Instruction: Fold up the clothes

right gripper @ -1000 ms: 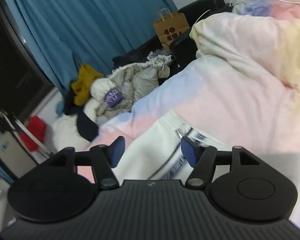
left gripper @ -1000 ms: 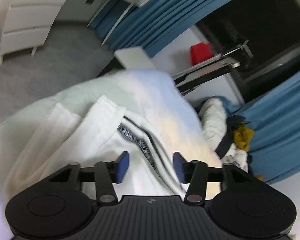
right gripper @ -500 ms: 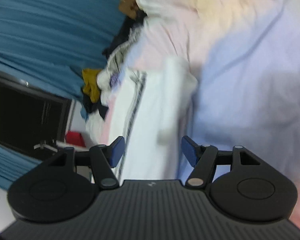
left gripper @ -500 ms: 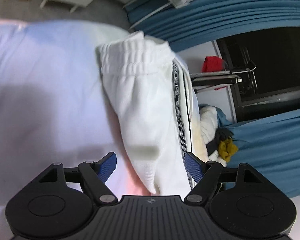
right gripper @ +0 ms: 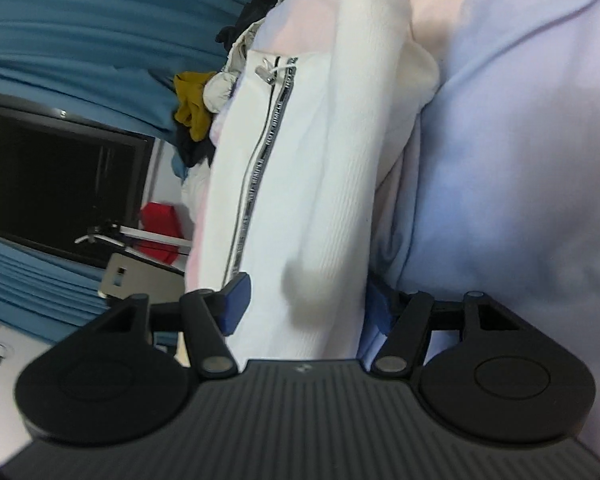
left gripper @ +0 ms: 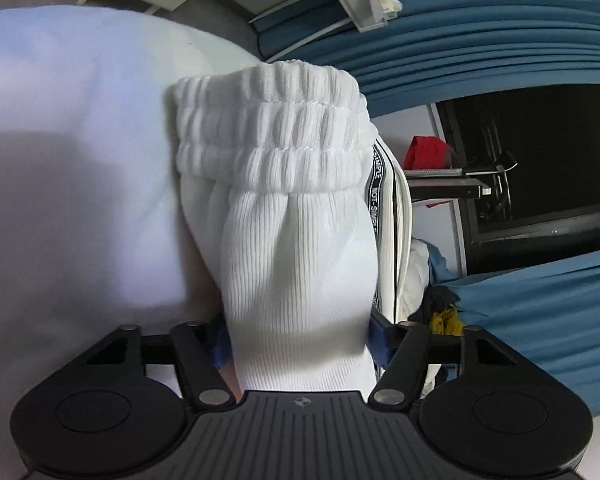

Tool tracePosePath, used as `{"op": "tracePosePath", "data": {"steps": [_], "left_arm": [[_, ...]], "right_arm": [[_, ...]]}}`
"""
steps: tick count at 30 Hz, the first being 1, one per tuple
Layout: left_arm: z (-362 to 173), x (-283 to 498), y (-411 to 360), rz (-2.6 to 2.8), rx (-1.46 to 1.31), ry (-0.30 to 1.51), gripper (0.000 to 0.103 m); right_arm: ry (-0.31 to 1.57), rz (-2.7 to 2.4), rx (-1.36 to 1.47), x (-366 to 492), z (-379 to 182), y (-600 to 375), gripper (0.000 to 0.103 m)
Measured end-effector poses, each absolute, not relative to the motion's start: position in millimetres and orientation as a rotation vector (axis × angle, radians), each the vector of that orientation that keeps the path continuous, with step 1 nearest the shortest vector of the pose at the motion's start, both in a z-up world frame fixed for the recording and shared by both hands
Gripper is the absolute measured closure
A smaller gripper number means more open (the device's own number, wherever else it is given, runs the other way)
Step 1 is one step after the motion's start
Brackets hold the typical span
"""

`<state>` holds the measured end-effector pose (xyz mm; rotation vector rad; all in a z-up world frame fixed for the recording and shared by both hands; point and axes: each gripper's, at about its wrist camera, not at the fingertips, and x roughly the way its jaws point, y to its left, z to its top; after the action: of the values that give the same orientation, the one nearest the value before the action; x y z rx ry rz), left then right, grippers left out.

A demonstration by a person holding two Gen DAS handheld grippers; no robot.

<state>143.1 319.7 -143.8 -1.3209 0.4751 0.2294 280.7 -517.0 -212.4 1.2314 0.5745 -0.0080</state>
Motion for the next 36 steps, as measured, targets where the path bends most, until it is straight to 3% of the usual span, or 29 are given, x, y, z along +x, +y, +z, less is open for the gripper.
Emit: {"op": "tracePosePath", "data": {"steps": [2, 3, 4, 6, 8, 21, 33, 36], "left_arm": [[-144, 148, 321, 0.239, -1.300, 0.463, 0.052], [-144, 150, 322, 0.245, -1.287, 0.457, 0.063], [-144, 152, 322, 0.250, -1.271, 0.456, 0.068], [-139, 154, 325, 0.247, -1.238, 0.454, 0.086], [-134, 154, 327, 0.228, -1.232, 0.422, 0.090], [-108, 89, 344, 0.168, -1.259, 0.264, 0.095], [-28, 7, 368, 0.190, -1.050, 0.362, 0.095], [-29, 0, 369, 0.203, -1.023, 0.427, 0.095]], "right_arm": [[0.548, -0.034, 1.205, 284, -212, -514, 0.058], [0.537, -0.057, 1.178, 286, -211, -512, 0.065], [0.526, -0.080, 1.151, 287, -210, -511, 0.079], [0.516, -0.120, 1.118, 290, -208, -508, 0.085], [0.503, -0.141, 1.079, 288, -202, -504, 0.088], [0.436, -0.216, 1.146, 220, -164, -496, 0.092], [0.475, -0.239, 1.278, 163, -154, -497, 0.092], [0.499, -0.234, 1.296, 154, -157, -499, 0.092]]}}
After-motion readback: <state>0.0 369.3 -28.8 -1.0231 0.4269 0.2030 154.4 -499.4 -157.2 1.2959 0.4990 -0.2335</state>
